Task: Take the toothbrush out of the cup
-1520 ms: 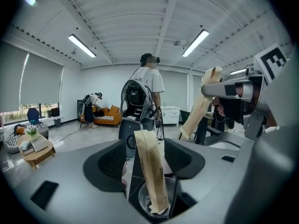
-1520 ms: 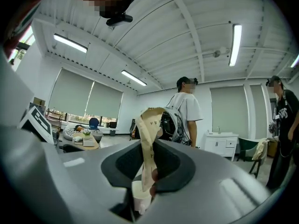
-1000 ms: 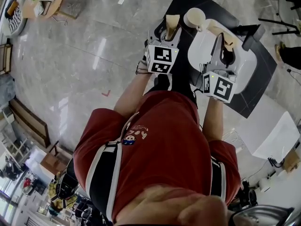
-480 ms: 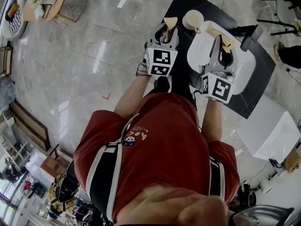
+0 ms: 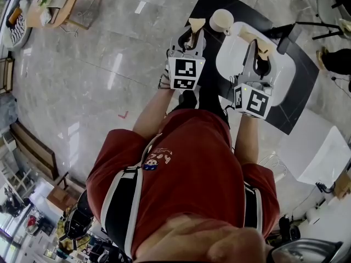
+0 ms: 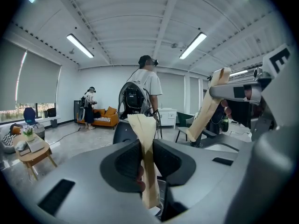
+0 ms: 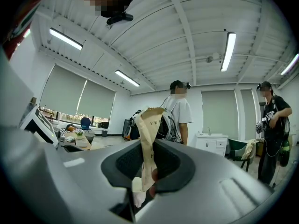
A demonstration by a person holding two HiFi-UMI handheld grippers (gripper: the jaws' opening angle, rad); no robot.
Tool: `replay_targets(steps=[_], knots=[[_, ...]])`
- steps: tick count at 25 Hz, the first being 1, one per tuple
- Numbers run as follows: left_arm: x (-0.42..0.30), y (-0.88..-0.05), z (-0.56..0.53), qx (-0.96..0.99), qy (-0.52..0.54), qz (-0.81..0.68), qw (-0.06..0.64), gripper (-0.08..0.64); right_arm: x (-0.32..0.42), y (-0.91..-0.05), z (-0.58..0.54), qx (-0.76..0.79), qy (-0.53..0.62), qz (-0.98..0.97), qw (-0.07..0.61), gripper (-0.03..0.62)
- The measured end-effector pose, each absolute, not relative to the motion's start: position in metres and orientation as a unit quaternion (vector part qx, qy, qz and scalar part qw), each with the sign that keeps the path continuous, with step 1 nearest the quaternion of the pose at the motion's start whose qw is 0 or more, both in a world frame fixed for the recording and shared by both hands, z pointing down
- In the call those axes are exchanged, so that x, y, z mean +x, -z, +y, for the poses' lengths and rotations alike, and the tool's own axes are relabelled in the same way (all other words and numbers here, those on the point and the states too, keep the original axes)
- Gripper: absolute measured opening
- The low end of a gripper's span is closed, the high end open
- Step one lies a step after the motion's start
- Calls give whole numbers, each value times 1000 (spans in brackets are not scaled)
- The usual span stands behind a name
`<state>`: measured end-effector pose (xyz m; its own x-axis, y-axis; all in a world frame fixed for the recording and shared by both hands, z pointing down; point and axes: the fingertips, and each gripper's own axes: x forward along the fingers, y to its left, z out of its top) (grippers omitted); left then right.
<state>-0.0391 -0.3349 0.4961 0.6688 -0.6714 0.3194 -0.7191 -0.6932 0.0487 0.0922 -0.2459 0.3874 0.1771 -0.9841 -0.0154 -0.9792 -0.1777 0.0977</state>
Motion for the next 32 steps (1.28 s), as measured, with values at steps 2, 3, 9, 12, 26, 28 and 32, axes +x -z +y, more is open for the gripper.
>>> replay_targets(steps=[2,3,9,12,26,28,32], knots=[[-40,-486,-331,910,-128,-385,79,69,92,-384,-240,766,43,-640,36,66],[-41,-481,-329,911,-123,-388,74,69,92,-383,-237,766,46,-641,37,66],[-45,-447,-313,909,-88,-404,50,64,101,-371,-217,766,62,-639,26,65],[-42,-427,-304,908,-75,-411,31,63,108,-364,-205,765,68,-641,12,66],[42,-352,-225,929,-14,-368,-29,60,200,-335,-104,806,90,-584,-15,66],[56,-346,-211,935,-7,-353,-34,60,214,-333,-87,815,91,-573,-17,66],[82,-339,-192,942,4,-334,-47,59,237,-334,-65,822,91,-561,-18,66]])
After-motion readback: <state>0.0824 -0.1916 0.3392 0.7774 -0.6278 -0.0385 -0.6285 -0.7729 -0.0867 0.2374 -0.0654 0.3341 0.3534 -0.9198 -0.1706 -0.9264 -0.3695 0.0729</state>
